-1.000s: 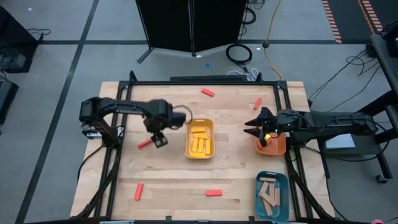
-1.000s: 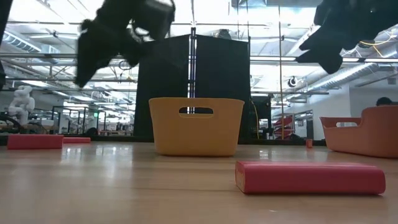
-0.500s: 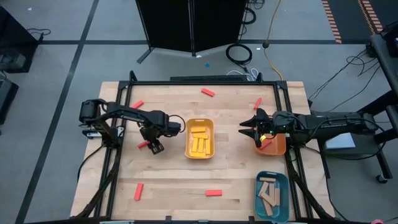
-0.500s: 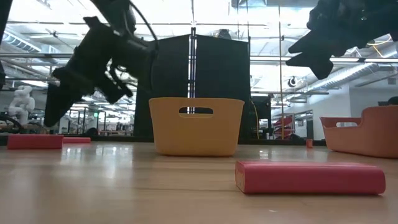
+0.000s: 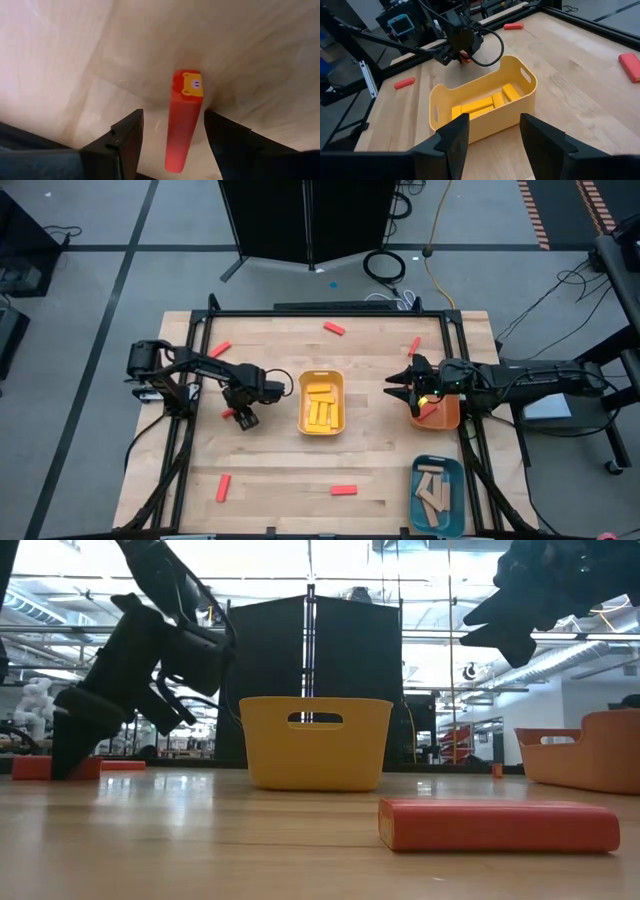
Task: Sort blocks
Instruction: Put the orange wooden block into the orange bin
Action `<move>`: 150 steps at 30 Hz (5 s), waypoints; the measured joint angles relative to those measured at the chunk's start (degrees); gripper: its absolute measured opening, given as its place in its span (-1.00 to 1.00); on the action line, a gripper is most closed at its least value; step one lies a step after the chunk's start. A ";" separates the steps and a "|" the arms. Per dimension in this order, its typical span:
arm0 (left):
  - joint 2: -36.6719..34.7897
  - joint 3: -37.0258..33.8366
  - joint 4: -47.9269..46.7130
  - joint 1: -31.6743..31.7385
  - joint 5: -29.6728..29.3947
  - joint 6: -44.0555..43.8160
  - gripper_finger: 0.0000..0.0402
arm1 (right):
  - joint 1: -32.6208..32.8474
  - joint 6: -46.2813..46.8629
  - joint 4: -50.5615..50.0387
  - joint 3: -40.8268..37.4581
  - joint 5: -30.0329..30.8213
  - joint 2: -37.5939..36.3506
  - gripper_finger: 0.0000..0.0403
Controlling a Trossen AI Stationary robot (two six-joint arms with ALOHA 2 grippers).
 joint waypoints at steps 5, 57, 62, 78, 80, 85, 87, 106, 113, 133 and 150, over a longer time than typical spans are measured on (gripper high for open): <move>-0.07 -0.41 1.48 0.04 0.89 1.23 -0.16 | 0.00 0.09 0.00 0.00 0.01 0.00 -0.16; 23.92 30.87 100.99 -1.64 -0.04 11.91 -0.82 | -0.06 -16.80 -1.29 21.86 3.81 -7.93 -0.16; 33.34 47.14 96.41 -2.04 1.37 12.19 -0.82 | -0.07 -16.87 -1.29 21.86 3.79 -7.91 -0.16; 58.67 86.69 89.87 -1.82 0.86 9.32 -0.82 | -0.07 -16.90 -1.33 21.86 3.57 -7.91 -0.16; 59.11 87.51 89.45 -1.42 -0.91 7.87 -0.82 | -0.13 -16.92 -1.22 21.88 3.80 -7.87 -0.16; 59.50 87.65 88.24 0.17 -2.14 4.76 -0.82 | -0.15 -17.36 -0.66 21.88 6.58 -7.89 -0.16; 59.55 87.65 87.85 0.46 -2.28 4.77 -0.82 | -0.15 -17.67 -0.66 21.88 6.72 -7.87 -0.16; 62.02 87.67 83.47 -0.52 -1.45 4.51 -0.82 | -0.15 -17.75 -0.42 21.88 8.30 -7.29 -0.16; 61.96 87.67 83.20 -0.53 -1.56 4.70 -0.82 | -0.15 -17.73 -0.43 21.88 8.26 -6.50 -0.16; 61.28 87.65 82.69 -0.90 -1.87 7.92 -0.25 | -0.15 -16.45 -0.58 21.88 7.81 -6.45 -0.16; 44.41 87.67 17.34 5.88 -1.85 30.79 -0.24 | -0.11 -15.15 -11.75 21.88 7.42 -6.67 -0.16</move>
